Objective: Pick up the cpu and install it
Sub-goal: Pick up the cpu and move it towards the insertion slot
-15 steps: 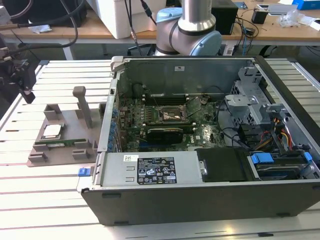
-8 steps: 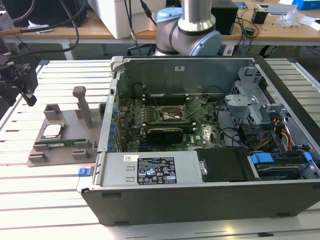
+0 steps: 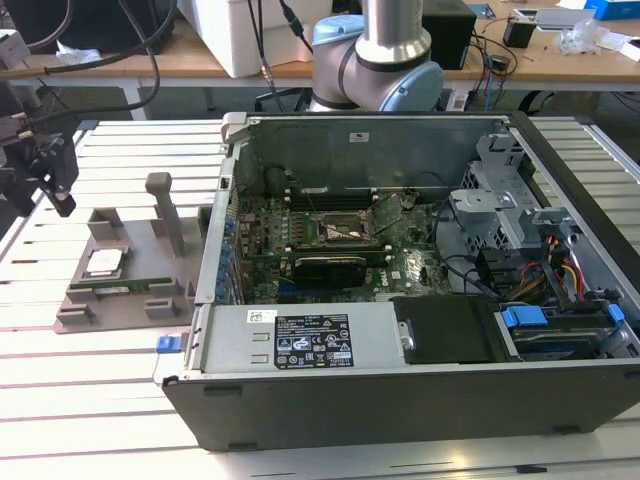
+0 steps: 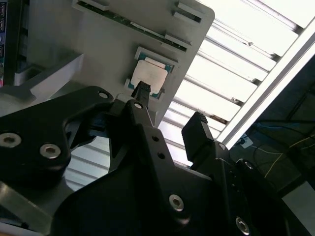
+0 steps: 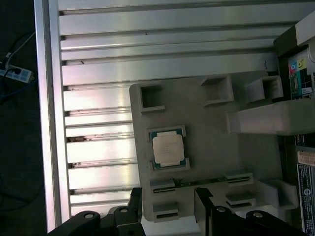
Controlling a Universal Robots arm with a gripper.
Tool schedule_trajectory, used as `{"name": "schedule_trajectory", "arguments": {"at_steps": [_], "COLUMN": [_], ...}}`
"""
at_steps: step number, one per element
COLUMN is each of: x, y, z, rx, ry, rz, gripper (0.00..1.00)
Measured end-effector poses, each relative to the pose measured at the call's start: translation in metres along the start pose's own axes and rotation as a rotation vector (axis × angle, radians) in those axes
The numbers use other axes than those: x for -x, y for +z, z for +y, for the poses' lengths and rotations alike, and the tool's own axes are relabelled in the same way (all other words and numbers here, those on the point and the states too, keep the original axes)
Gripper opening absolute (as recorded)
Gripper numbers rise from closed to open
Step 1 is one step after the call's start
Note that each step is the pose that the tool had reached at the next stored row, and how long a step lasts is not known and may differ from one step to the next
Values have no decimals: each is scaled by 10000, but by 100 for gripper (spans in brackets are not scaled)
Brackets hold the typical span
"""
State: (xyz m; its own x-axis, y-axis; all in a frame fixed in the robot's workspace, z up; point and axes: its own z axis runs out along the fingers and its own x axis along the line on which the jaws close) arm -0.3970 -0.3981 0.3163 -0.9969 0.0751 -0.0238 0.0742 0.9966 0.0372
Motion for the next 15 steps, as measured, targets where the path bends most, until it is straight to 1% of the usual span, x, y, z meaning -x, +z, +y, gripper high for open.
{"name": "schedule_trajectory", "arguments": {"at_steps": [4, 10, 12, 15], "x": [-1, -2, -3, -4], "y": [49, 93, 130, 155], "z": [-2, -3, -5, -6], "rx": [1, 1, 0, 1], "ry": [0, 0, 0, 0], "rz": [-1, -1, -1, -1], "gripper": [54, 54, 54, 54]}}
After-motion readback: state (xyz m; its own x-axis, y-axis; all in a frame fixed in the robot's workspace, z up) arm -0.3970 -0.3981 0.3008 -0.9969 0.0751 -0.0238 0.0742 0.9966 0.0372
